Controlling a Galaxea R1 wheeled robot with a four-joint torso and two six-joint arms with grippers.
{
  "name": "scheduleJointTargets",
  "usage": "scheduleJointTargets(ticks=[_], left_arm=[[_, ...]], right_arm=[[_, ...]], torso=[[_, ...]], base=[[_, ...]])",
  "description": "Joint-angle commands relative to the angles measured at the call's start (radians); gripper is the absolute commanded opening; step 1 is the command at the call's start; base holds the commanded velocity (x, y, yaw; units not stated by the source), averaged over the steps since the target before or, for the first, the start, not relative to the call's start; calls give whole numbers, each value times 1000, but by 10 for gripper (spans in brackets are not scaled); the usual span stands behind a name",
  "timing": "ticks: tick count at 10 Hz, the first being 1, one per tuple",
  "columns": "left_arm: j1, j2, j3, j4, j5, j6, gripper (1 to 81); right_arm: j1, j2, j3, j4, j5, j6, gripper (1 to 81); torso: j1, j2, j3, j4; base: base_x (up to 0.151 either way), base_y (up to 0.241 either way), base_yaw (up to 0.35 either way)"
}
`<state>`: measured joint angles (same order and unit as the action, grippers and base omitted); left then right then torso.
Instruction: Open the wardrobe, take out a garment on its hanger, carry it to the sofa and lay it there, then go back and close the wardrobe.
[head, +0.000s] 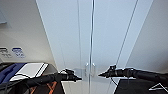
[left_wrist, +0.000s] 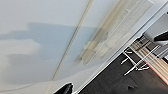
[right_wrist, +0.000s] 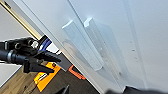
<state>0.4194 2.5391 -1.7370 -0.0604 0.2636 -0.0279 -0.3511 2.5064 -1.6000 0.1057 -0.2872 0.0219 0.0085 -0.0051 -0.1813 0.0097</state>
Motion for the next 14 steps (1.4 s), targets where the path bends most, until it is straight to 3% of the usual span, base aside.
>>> scheduleJointTargets(ticks=[1,4,10,14], left_arm=[[-159,24,-25,-16,-1,-6,811],[-159,58,-73,-16,-21,-7,811],[-164,175,-228,-15,-40,-7,811],[-175,253,-305,-10,-38,-7,811]], right_arm=[[157,25,-12,23,57,41,811],[154,73,-55,22,148,99,811],[155,197,-259,22,151,134,811],[163,229,-281,25,149,151,811]], torso=[[0,0,0,0],[0,0,0,0],[0,1,0,0],[0,1,-1,0]], base=[[0,0,0],[0,0,0],[0,0,0],[0,0,0]])
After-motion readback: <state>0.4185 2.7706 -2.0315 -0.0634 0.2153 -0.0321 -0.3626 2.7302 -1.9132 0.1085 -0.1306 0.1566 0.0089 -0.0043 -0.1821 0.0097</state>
